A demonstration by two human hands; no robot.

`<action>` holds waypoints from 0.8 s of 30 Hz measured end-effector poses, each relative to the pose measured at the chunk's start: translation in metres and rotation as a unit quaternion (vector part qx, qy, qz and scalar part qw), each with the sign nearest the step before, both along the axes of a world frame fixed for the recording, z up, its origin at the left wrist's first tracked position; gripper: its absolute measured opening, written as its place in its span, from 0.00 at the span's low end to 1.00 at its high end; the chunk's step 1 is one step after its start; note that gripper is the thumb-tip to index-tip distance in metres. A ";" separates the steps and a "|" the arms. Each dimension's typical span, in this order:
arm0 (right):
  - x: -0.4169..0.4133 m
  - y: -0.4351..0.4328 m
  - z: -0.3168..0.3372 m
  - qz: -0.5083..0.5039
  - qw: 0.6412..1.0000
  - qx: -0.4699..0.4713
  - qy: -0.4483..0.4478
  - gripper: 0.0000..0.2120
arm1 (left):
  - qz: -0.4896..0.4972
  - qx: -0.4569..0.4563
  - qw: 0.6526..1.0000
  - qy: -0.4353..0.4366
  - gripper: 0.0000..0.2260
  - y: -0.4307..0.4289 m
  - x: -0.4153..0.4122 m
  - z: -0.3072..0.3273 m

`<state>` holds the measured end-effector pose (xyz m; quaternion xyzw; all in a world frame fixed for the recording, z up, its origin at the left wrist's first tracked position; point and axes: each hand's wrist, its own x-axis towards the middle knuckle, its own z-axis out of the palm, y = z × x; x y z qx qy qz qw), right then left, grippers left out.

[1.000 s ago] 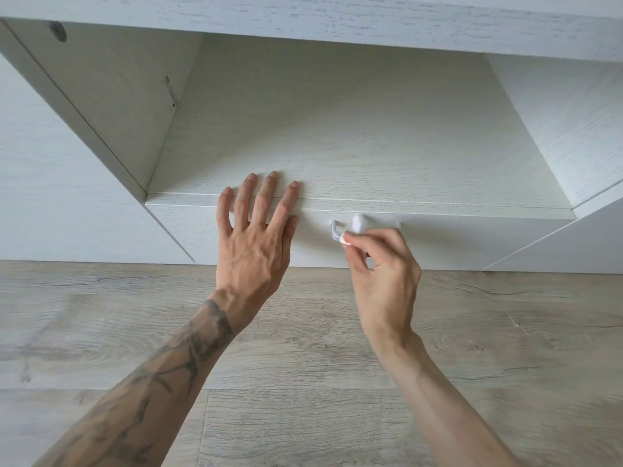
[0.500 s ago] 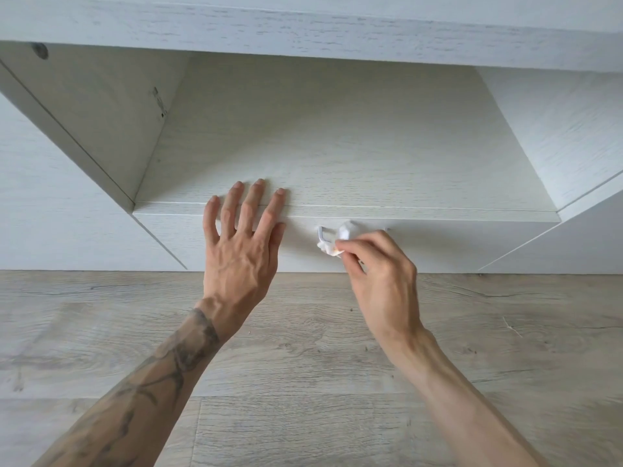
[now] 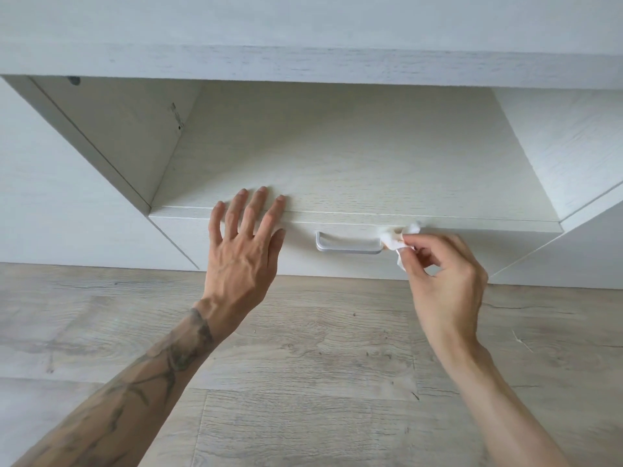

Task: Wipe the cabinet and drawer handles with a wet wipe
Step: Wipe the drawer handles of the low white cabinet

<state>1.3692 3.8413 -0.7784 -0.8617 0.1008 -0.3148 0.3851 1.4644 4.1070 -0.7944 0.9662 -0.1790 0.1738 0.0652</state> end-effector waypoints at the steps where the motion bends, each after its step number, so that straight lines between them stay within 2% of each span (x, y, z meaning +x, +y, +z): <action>1: 0.004 0.004 0.004 0.017 1.000 0.017 0.001 0.11 | -0.004 0.001 1.000 0.016 0.24 0.001 -0.002 0.006; 8: 0.034 0.035 0.034 0.109 0.989 0.083 0.048 0.12 | 0.003 0.037 0.991 0.129 0.28 0.011 -0.016 0.054; 15: 0.053 0.075 0.088 0.194 0.976 0.070 0.071 0.10 | 0.006 0.044 0.992 0.118 0.27 0.056 -0.036 0.107; 24: 0.056 0.195 0.155 0.216 0.974 0.012 0.060 0.08 | -0.009 0.027 0.995 0.091 0.27 0.186 -0.043 0.160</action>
